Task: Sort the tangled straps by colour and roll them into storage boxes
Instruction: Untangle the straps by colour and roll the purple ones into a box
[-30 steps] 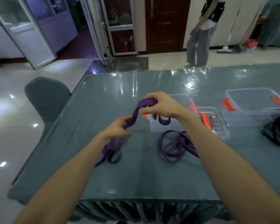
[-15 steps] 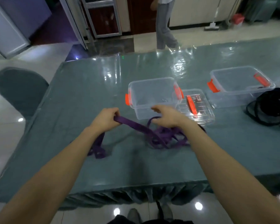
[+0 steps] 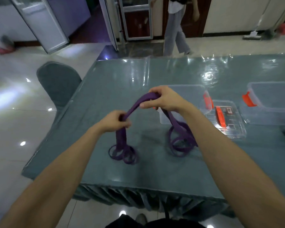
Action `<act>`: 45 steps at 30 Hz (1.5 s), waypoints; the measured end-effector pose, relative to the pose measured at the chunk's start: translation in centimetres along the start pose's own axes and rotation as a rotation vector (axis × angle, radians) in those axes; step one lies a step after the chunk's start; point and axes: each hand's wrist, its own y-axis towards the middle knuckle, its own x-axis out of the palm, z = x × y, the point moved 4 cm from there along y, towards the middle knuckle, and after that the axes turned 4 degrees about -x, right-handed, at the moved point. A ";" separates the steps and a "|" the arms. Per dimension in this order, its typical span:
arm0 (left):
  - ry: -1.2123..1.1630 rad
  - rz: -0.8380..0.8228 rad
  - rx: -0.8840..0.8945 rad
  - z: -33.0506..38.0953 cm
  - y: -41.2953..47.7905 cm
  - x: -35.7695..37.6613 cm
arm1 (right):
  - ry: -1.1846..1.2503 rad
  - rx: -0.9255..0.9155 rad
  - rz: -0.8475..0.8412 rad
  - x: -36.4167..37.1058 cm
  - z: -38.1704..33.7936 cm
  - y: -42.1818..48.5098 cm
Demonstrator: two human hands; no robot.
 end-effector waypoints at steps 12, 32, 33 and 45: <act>-0.089 0.399 0.269 4.3 0.3 -14.0 | -0.019 -0.037 0.307 -4.2 -1.3 1.0; -0.289 0.339 0.281 3.2 0.2 -15.8 | -0.055 -0.049 0.337 -2.9 -3.2 1.8; -0.313 0.337 0.293 3.2 0.1 -15.8 | -0.050 -0.051 0.334 -2.8 -3.2 1.8; -0.446 0.241 0.314 3.7 0.7 -14.8 | -0.013 -0.053 0.256 -2.2 -2.4 1.0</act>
